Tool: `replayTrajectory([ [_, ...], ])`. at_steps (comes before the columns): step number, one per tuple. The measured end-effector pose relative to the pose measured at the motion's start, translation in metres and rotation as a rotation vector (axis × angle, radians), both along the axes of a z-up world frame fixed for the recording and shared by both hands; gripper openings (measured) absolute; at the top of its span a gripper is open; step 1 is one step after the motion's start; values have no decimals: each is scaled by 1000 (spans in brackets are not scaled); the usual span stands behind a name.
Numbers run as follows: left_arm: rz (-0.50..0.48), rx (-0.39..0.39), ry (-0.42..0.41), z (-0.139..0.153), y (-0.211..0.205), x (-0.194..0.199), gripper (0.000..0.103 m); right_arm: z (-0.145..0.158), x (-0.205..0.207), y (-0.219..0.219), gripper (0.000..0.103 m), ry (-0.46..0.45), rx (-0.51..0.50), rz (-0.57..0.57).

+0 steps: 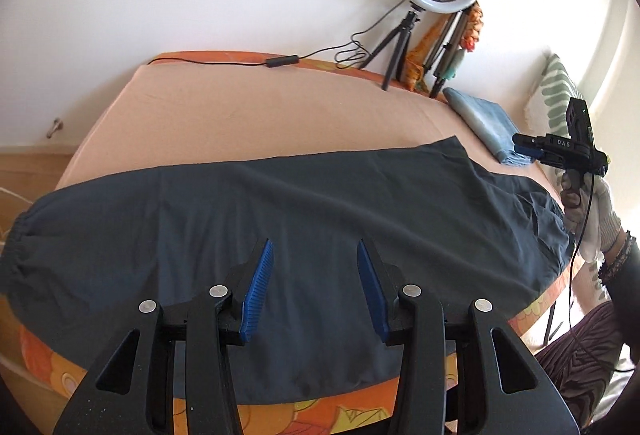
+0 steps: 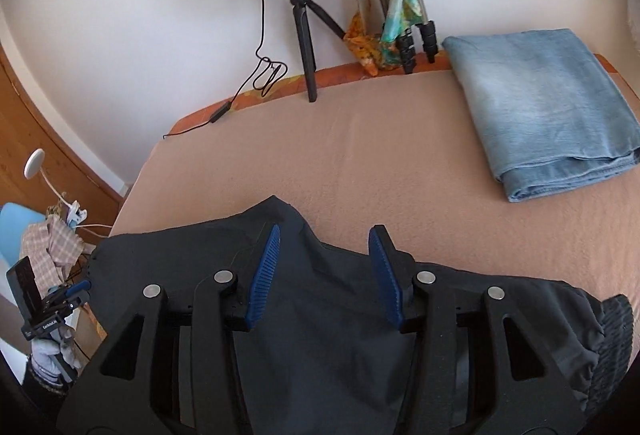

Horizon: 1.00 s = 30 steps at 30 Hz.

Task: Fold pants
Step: 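Grasp the edge of the folded pants with the right gripper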

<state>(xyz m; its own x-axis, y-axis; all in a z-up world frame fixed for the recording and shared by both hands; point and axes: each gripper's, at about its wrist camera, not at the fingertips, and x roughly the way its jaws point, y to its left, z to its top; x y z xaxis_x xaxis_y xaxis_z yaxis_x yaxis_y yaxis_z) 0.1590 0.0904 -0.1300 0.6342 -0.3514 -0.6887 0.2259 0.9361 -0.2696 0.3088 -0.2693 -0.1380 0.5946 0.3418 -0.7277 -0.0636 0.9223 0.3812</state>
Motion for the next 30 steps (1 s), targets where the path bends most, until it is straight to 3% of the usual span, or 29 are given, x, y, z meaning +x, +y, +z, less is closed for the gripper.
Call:
replayTrajectory([
  [6,182,-107,73,-13,64,1,42,-44,46,17,49,95,57,83],
  [8,239,-134,76,-15,83,-3,47,-51,54,20,49,104,70,105],
  [12,357,-243,89,-23,121,-13,47,-57,64,28,56,113,121,157],
  [16,433,-297,104,-31,145,-22,47,-69,67,43,56,137,74,192],
  [17,441,-296,106,-32,149,-22,47,-72,67,45,54,144,64,193],
  [19,463,-308,109,-33,157,-24,47,-73,68,50,38,141,42,197],
  [21,492,-325,114,-35,168,-27,49,-69,66,56,15,122,17,209],
  [24,548,-351,116,-37,187,-33,50,-59,64,70,8,80,-116,220],
  [30,666,-442,148,-50,231,-45,53,-64,59,92,8,79,-282,234],
])
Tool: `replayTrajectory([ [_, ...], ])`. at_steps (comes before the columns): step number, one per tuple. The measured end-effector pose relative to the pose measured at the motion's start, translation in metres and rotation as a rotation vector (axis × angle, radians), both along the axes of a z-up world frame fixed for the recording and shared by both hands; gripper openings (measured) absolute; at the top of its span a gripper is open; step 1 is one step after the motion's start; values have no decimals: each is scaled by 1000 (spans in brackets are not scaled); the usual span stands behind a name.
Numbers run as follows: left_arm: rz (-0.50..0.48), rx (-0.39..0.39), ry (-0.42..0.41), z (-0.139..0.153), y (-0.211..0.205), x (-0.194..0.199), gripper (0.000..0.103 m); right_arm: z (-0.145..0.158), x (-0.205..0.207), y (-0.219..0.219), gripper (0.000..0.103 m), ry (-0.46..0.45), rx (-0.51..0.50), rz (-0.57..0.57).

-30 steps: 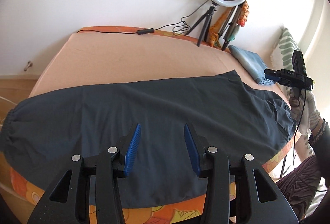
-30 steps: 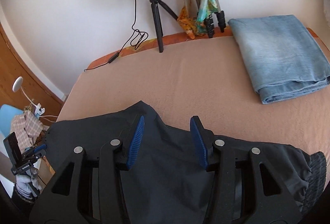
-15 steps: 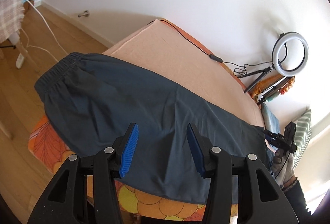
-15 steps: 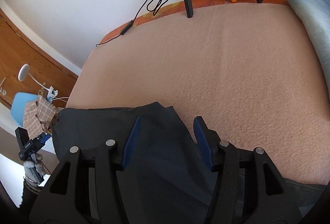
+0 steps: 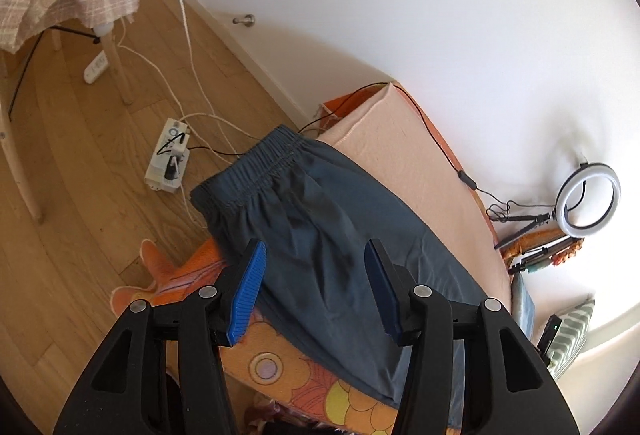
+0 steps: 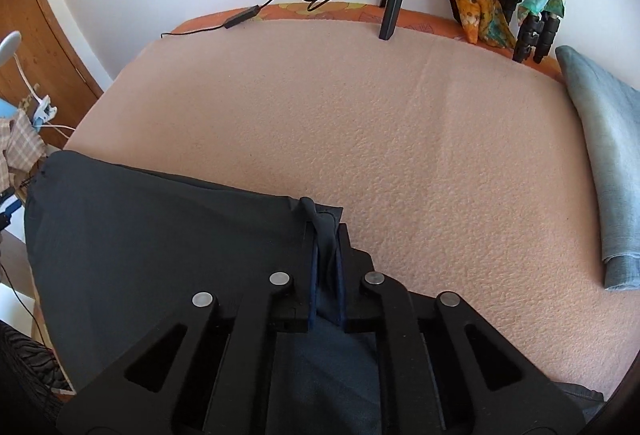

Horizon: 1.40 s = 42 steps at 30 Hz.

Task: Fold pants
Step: 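Grasp the edge of the folded pants with the right gripper, then grasp the elastic waistband with the left gripper and lift it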

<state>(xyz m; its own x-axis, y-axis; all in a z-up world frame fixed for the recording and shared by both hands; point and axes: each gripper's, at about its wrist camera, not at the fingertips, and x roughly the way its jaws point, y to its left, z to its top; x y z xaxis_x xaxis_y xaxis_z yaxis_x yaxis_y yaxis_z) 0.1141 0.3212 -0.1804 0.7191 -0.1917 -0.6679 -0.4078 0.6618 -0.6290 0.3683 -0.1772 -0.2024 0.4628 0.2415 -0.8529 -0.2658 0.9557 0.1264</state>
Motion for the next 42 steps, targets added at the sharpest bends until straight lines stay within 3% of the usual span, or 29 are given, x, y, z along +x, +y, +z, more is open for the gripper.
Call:
replayTrajectory([
  [8,46,-37,62,-23,31,1,54,24,-19,-8,26,-34,50,-44],
  [13,27,-106,68,-40,40,10,54,53,-36,-1,26,-95,108,-71],
  [20,24,-146,91,-53,40,23,54,81,-64,5,26,-149,237,-86],
  [23,33,-156,81,-56,41,26,54,85,-73,8,26,-153,275,-92],
  [28,76,-249,55,-67,43,26,54,84,-79,19,26,-144,288,-84],
  [34,109,-265,23,-69,40,25,51,82,-85,26,26,-137,296,-70],
  [39,137,-243,-9,-66,42,21,32,81,-86,27,26,-128,303,-68],
  [42,132,-191,-33,-58,39,21,20,81,-86,28,26,-127,299,-69],
])
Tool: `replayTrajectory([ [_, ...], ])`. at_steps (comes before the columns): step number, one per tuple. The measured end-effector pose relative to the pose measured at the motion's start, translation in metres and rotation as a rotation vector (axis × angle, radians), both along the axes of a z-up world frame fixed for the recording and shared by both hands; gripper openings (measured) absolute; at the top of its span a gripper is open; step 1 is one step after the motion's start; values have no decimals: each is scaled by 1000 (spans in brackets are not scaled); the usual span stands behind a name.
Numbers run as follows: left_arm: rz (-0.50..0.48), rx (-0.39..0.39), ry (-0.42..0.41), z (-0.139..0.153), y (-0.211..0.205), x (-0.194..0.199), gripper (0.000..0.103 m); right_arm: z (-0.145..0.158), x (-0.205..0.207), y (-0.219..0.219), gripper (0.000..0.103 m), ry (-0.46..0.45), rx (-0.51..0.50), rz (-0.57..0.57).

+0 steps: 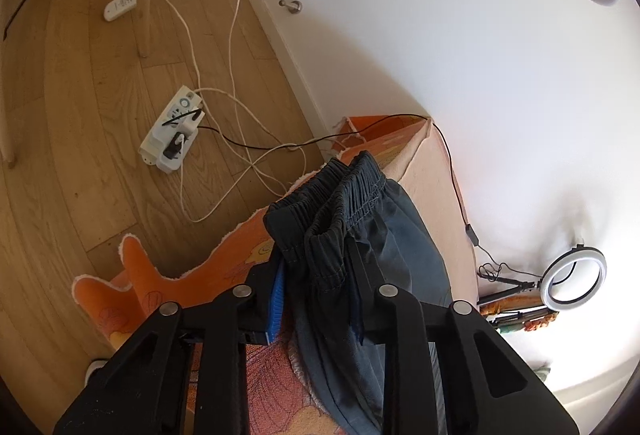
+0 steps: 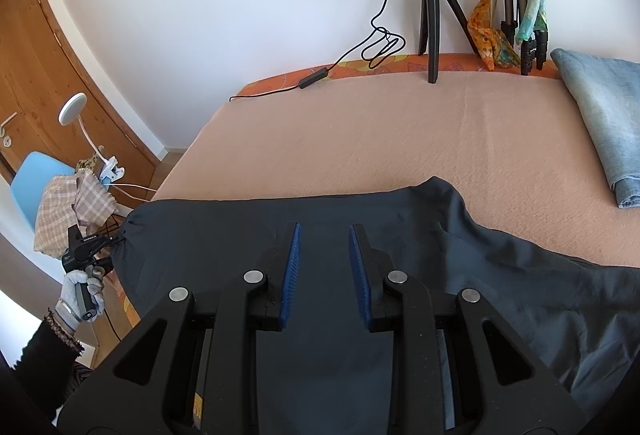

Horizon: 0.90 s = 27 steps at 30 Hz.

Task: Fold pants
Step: 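Grasp the elastic waistband with the left gripper and lift it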

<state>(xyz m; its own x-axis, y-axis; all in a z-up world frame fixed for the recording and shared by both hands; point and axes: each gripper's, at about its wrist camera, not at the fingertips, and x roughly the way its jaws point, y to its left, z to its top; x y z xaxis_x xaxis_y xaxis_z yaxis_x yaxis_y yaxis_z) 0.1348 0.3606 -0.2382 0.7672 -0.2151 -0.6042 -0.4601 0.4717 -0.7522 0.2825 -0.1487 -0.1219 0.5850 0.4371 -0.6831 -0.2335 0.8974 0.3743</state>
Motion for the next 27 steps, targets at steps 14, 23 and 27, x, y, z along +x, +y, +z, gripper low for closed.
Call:
replayTrajectory([
  [14,-60,393,-92,69,-42,6,13,2,0,1,26,0,6,1],
  [23,-298,691,-198,110,-143,18,13,-7,2,15,26,47,55,58],
  [27,-467,802,-231,108,-207,23,13,-16,1,31,26,92,83,102],
])
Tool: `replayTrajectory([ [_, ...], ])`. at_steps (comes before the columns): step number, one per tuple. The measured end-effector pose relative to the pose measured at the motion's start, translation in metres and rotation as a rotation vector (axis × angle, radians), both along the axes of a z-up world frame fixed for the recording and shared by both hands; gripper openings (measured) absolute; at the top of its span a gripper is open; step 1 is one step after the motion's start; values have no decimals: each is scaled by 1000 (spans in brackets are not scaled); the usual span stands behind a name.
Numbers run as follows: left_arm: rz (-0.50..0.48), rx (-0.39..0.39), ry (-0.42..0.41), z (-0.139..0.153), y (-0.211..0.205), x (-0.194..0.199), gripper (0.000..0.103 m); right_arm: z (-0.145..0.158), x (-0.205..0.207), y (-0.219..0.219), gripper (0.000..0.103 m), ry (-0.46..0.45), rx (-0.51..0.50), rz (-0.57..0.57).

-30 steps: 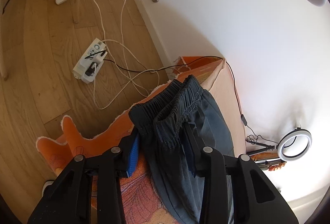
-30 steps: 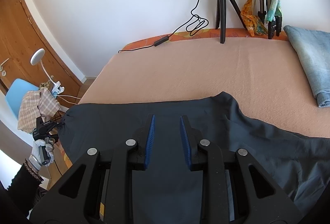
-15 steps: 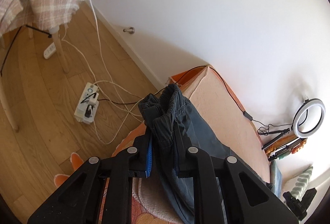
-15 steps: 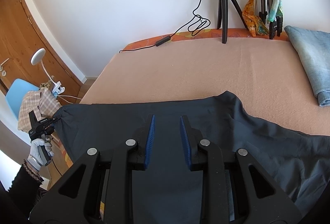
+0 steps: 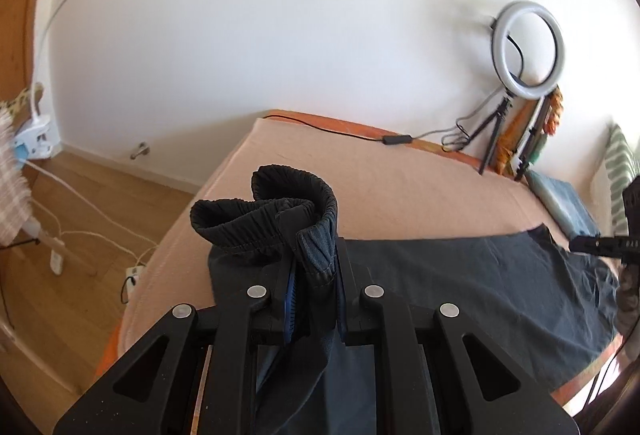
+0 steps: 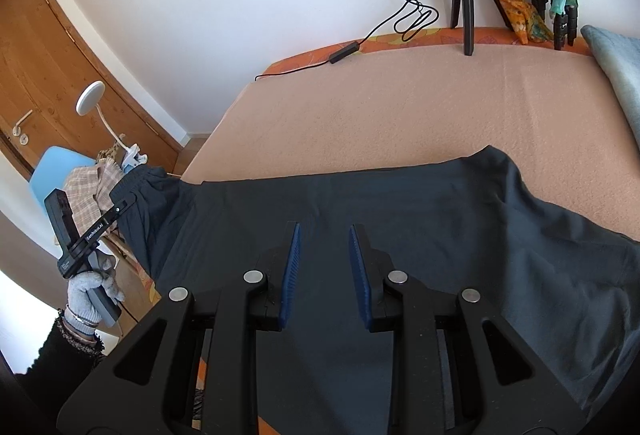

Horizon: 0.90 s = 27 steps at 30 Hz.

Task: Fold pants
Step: 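Grasp the elastic waistband with the left gripper and lift it, then hold the waistband with the left gripper while the right gripper grasps it beside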

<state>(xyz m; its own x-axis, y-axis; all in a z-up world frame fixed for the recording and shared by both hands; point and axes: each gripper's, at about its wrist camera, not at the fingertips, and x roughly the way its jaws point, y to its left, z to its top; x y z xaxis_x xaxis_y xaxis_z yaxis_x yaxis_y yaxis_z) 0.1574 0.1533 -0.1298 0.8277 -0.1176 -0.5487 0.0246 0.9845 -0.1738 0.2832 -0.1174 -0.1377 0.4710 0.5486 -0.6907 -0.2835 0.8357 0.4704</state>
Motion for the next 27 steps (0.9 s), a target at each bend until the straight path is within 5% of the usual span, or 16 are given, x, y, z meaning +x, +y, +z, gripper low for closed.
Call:
replayTrajectory([
  [4,-184,125,14,-11,-69,-5,13,-11,-2,14,27,65,71,46],
  [9,-358,288,31,-31,-131,-20,13,-34,-4,34,45,167,149,91],
  [21,-537,755,-52,-58,-200,-60,13,-62,13,93,59,315,217,177],
  [27,-586,859,-96,-64,-213,-77,13,-70,14,117,64,355,174,180],
])
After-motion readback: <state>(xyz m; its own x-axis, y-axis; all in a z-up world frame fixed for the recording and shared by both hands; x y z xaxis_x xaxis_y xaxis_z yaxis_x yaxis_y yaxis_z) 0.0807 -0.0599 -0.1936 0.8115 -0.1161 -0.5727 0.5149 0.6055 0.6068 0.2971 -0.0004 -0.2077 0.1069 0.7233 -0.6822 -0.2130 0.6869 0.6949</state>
